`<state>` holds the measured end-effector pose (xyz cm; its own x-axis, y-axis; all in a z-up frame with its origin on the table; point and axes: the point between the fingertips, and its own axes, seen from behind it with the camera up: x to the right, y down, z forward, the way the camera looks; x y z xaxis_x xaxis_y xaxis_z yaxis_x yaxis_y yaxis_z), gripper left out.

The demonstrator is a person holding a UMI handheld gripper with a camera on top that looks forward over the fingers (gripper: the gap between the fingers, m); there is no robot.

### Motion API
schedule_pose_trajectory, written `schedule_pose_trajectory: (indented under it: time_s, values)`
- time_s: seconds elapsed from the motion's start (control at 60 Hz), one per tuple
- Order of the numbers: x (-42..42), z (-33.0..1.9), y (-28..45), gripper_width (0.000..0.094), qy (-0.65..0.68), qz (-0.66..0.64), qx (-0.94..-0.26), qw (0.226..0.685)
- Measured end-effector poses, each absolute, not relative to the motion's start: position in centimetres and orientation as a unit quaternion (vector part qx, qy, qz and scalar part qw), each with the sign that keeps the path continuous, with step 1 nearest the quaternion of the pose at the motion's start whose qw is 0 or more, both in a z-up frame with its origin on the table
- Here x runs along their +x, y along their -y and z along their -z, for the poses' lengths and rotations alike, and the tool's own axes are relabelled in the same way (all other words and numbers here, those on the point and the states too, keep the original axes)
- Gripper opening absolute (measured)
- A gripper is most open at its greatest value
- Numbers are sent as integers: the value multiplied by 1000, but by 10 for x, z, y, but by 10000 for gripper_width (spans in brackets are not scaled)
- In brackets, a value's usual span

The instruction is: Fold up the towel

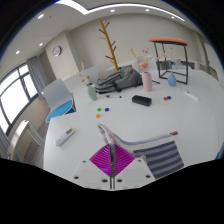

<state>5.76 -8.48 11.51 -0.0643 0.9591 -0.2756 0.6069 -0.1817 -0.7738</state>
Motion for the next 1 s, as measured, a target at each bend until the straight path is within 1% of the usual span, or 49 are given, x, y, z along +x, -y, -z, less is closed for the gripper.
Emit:
schedule_pose_trajectory:
  time_s: [0.083, 0.15, 0.25, 0.35, 0.383, 0.417, 0.45, 0.467, 0.483, 0.517, 0.533, 0.55, 0.583, 0.683, 0.8, 0.9, 0.95, 1.0]
  values:
    - [52, -127, 42, 25, 585, -402, -664, 237]
    - [51, -121, 0, 25, 577, -378, -676, 260]
    - [51, -94, -55, 25, 571, -346, -693, 272]
    - [46, -67, -83, 27, 575, -315, -700, 282]
    - [48, -54, -92, 35, 580, -304, -700, 285]
    - [49, -47, -98, 65, 585, -295, -700, 284]
    - [48, -43, -99, 151, 587, -295, -699, 284]
    - [48, -42, -102, 247, 586, -293, -698, 288]
    - [48, -42, -105, 369, 586, -290, -698, 292]
    - [51, -42, -113, 644, 587, -278, -697, 303]
    - [52, -45, -115, 786, 589, -274, -695, 308]
    - [53, -49, -117, 867, 590, -271, -693, 314]
    - [56, -62, -117, 822, 591, -271, -688, 322]
    - [82, -109, -113, 846, 596, -274, -681, 324]
    - [140, -185, -109, 849, 607, -256, -675, 333]
    - [181, -257, -105, 852, 613, -251, -651, 371]
    - [196, -277, -99, 852, 611, -259, -650, 371]
    - [209, -291, -87, 850, 608, -277, -651, 362]
